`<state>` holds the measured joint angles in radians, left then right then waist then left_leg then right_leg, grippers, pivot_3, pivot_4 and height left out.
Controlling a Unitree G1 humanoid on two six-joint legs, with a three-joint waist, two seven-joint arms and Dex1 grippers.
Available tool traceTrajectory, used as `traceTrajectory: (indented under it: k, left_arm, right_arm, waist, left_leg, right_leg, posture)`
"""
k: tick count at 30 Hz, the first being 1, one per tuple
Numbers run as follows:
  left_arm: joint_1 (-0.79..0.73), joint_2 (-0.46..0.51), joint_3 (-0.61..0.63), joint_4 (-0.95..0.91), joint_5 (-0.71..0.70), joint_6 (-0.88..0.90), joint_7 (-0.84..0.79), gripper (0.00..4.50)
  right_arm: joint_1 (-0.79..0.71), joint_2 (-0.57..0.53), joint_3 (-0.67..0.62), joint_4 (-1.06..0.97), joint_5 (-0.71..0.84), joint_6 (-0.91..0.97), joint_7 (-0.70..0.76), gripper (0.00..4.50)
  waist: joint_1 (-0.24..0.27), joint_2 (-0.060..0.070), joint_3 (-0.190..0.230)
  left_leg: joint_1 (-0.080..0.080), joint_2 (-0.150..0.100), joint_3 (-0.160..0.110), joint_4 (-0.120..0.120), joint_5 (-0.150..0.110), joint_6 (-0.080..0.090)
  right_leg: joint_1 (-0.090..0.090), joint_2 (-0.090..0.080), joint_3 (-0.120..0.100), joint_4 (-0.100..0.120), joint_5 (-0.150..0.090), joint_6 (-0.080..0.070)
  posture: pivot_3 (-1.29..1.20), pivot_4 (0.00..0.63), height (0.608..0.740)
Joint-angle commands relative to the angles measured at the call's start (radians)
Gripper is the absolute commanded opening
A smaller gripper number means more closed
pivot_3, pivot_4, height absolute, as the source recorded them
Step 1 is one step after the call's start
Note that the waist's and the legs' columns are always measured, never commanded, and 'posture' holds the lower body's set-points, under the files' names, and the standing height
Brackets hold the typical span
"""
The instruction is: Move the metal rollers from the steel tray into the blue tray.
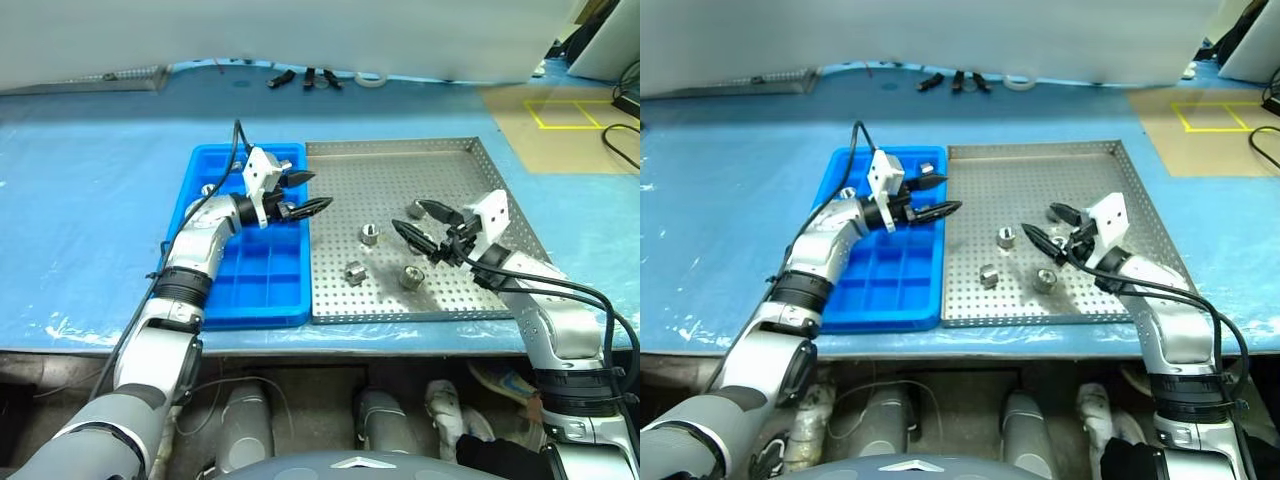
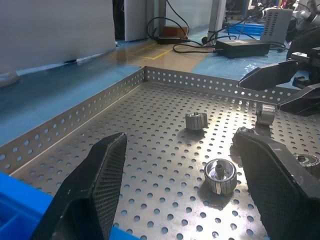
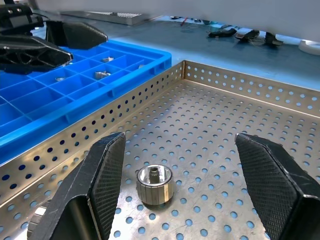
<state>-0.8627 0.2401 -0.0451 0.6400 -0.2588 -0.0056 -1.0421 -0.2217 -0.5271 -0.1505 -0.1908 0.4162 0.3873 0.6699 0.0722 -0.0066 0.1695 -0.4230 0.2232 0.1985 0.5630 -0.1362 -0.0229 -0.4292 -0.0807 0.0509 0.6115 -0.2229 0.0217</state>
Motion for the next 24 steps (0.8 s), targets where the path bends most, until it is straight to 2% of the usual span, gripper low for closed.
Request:
traceTrajectory:
  k: [1,6,9,13,24]
  left_arm:
    - [-0.101,-0.021,-0.035,0.098,0.055,-0.071,-0.021,3.64]
    - [-0.238,-0.081,-0.103,0.321,0.163,-0.149,-0.045,3.64]
    - [-0.33,-0.139,-0.172,0.464,0.261,-0.133,-0.035,3.64]
    - [-0.381,-0.173,-0.233,0.583,0.372,-0.186,0.015,3.64]
    - [-0.408,-0.234,-0.242,0.694,0.506,-0.166,0.177,3.64]
  right_arm:
    - [0.017,-0.005,-0.038,-0.057,0.021,-0.003,-0.015,3.67]
    - [0.072,0.023,-0.049,-0.099,0.018,-0.012,-0.06,3.67]
    - [0.126,0.056,-0.057,-0.145,0.012,-0.021,-0.104,3.67]
    - [0.178,0.088,-0.053,-0.2,0.002,-0.022,-0.149,3.67]
    - [0.32,0.118,-0.076,-0.322,-0.002,-0.02,-0.24,3.67]
  waist:
    - [0.001,0.0,0.0]
    - [-0.004,0.0,0.0]
    - [-0.005,0.0,0.0]
    - [-0.022,0.0,0.0]
    - [-0.061,0.0,0.0]
  left_leg:
    - [0.0,0.0,0.0,0.0,0.0,0.0]
    - [0.001,-0.001,0.0,0.0,0.0,0.001]
    - [0.0,-0.001,0.0,0.0,0.0,0.001]
    - [0.0,-0.002,0.0,0.0,-0.001,0.001]
    - [0.001,-0.002,0.0,0.0,-0.002,0.003]
  right_leg:
    - [0.0,0.0,0.0,0.0,0.0,0.0]
    - [0.002,0.0,0.0,-0.003,0.0,0.0]
    - [0.002,0.0,0.0,-0.003,0.0,0.001]
    - [0.002,-0.001,0.0,-0.004,0.0,0.001]
    - [0.003,-0.002,0.0,-0.006,0.0,0.001]
  posture:
    - [-0.18,0.15,0.74]
    - [-0.24,0.15,0.74]
    - [-0.29,0.15,0.74]
    - [-0.36,0.15,0.74]
    - [-0.48,0.15,0.74]
